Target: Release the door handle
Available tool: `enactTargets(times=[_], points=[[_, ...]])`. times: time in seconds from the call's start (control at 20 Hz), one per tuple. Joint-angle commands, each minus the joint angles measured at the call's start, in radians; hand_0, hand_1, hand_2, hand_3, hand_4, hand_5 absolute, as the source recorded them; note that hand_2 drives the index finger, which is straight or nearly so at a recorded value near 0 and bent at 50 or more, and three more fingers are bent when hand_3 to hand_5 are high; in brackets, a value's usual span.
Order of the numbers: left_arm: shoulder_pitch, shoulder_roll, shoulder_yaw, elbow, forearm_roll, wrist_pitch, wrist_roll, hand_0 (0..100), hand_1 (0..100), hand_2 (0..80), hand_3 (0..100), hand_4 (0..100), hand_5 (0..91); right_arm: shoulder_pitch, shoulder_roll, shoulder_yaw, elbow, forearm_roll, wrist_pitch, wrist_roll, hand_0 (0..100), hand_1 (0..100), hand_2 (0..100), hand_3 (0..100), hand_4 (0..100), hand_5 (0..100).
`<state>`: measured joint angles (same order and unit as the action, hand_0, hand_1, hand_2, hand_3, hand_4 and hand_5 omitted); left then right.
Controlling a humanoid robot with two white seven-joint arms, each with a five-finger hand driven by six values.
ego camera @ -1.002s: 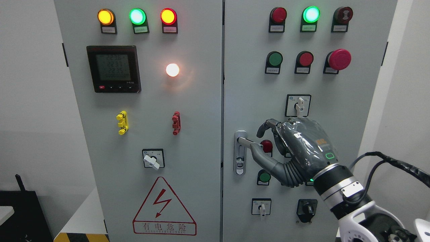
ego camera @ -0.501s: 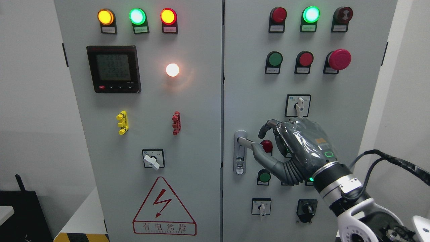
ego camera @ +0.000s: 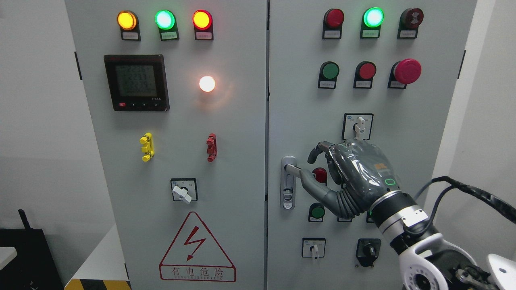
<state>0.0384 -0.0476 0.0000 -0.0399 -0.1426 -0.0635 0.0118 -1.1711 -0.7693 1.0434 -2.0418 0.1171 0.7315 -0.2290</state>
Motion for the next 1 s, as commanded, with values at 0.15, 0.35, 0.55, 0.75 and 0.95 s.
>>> enactTargets(times=[0.15,0.35,0.55,0.75,0.95], points=[[0.0,0.0,-0.025,0.0,0.0,0.001,0.001,12,39,0.0,0,0,0.0,0.001,0.036,-0.002,0.045,0.001,0.016,0.011,54,28,43,100,99,100],[0.0,0.0,-0.025,0.0,0.0,0.001,0.001,12,39,0.0,0,0,0.0,0.001,0.038,-0.002,0.054,0.003,0.017,0.011,54,28,42,100,99,100],[0.0,0.0,-0.025,0.0,0.0,0.002,0.001,12,39,0.0,0,0,0.0,-0.001,0.038,-0.003,0.055,0.003,0.031,0.011,54,28,42,100,99,100],[0.0,0.0,-0.025,0.0,0.0,0.002,0.001,12,39,0.0,0,0,0.0,0.001,0.039,-0.005,0.052,0.001,0.032,0.011,55,28,43,100,99,100],[0.0,0.0,-0.025,0.0,0.0,0.002,0.001,12,39,0.0,0,0,0.0,0.005,0.041,-0.003,0.046,0.001,0.032,0.01,55,28,44,100,99,100]])
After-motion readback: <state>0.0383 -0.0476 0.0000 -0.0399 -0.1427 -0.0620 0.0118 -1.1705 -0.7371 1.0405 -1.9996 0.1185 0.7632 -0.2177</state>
